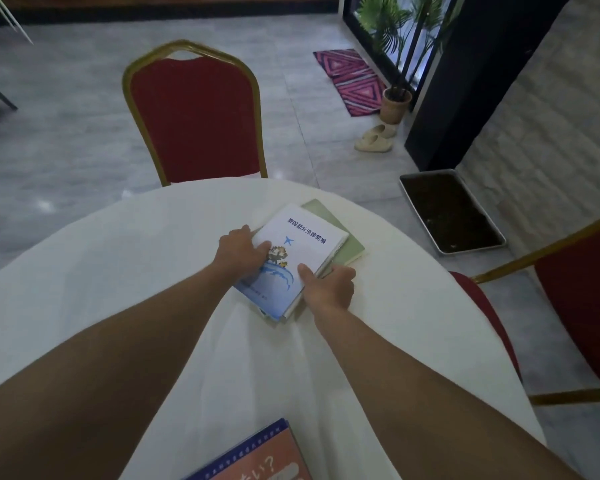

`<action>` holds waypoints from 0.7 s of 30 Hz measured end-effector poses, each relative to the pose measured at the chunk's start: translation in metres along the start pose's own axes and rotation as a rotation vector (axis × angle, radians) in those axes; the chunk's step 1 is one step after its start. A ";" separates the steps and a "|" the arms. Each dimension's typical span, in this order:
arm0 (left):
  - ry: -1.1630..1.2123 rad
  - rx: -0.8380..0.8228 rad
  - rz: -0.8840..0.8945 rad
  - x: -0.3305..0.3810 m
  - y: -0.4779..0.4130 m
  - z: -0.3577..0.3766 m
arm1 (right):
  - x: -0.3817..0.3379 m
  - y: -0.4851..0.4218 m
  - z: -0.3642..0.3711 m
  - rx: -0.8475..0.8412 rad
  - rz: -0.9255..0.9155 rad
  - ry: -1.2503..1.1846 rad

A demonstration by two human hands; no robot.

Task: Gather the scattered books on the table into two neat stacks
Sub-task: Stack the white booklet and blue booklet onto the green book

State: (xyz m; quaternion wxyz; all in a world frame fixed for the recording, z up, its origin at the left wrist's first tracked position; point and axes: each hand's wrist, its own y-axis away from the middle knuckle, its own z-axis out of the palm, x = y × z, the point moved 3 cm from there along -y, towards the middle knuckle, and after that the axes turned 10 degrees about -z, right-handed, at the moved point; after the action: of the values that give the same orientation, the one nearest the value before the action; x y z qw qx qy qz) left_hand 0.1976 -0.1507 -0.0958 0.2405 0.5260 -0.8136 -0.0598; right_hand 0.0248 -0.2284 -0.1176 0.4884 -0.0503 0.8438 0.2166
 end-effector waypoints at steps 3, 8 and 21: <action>-0.064 -0.023 -0.037 -0.004 0.003 0.005 | 0.003 0.001 -0.003 0.003 0.031 -0.050; -0.038 -0.046 -0.079 -0.010 0.031 0.013 | 0.009 0.004 -0.019 -0.089 0.029 0.027; -0.057 -0.222 -0.076 0.033 0.177 0.074 | 0.068 0.029 -0.144 -0.232 0.001 0.210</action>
State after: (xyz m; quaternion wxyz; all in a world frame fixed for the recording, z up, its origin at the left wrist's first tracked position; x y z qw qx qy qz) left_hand 0.0072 -0.1134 -0.0878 0.2714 0.5246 -0.7881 -0.1734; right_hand -0.1347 -0.2530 -0.1044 0.3885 -0.1283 0.8596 0.3062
